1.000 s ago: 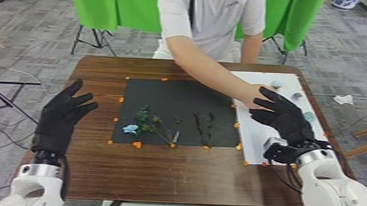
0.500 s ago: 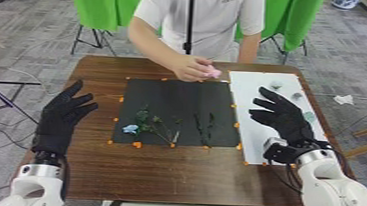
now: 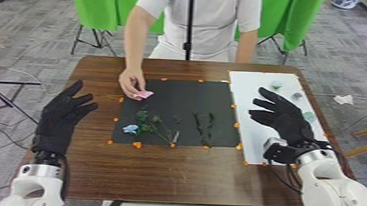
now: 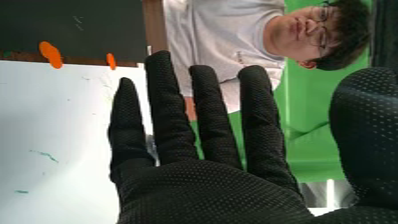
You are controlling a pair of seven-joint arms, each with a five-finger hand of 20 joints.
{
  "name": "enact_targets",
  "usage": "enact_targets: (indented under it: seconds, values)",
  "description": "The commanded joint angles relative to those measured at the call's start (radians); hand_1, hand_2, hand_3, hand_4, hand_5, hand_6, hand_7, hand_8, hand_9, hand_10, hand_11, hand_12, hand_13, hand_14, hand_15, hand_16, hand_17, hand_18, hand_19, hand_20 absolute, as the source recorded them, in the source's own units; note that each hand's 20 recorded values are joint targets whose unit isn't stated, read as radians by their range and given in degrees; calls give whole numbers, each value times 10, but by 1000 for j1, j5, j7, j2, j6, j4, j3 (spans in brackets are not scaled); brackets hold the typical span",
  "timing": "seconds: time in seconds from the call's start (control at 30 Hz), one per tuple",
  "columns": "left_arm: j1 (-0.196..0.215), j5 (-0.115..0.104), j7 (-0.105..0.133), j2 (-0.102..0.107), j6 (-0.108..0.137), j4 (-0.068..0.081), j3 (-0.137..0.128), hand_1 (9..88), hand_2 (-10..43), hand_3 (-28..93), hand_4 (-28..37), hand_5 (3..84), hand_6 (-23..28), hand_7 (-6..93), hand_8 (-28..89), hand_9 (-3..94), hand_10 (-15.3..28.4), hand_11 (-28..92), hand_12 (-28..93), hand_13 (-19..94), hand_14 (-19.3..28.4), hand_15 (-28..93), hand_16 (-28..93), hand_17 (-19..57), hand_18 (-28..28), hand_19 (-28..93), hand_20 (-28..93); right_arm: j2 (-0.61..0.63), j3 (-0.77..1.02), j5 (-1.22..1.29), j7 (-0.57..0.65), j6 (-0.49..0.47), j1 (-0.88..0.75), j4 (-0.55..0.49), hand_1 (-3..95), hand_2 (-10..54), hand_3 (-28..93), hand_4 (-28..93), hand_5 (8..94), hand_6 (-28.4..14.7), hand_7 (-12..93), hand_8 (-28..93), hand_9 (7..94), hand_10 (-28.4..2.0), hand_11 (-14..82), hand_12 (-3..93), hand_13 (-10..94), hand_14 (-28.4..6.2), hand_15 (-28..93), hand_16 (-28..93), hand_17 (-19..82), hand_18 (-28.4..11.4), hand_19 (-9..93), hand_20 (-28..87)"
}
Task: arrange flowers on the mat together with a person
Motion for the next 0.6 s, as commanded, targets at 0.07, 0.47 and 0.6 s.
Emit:
enact_targets:
  seconds: [0.07, 0.47, 0.6]
  values:
    - [5, 1, -5, -5, -1, -1, 3, 250, 52, 797, -268, 369, 56, 109, -86, 379, 184, 251, 94, 296, 271, 506, -76, -75, 260, 507, 188, -3, -4, -8, 0, -3, -2, -4, 208, 12, 760, -283, 423, 40, 161, -128, 447, -125, 76, 150, 395, -169, 272, 171, 50, -223, 487, 170]
    - [7, 3, -8, -5, -4, 0, 1, 250, 52, 796, -268, 370, 57, 109, -85, 380, 185, 252, 95, 294, 273, 509, -79, -75, 259, 508, 188, 1, -8, -12, 1, -6, -2, -1, 209, 11, 761, -283, 425, 40, 161, -129, 449, -126, 77, 150, 397, -167, 282, 170, 49, -223, 488, 171]
    - [4, 3, -8, -5, -2, 0, 4, 250, 53, 796, -267, 370, 57, 109, -86, 379, 185, 252, 95, 294, 273, 510, -79, -75, 259, 508, 188, 11, -10, -27, -4, 4, 5, -3, 211, 10, 763, -283, 426, 40, 162, -129, 452, -127, 79, 150, 399, -168, 289, 170, 50, -223, 490, 173]
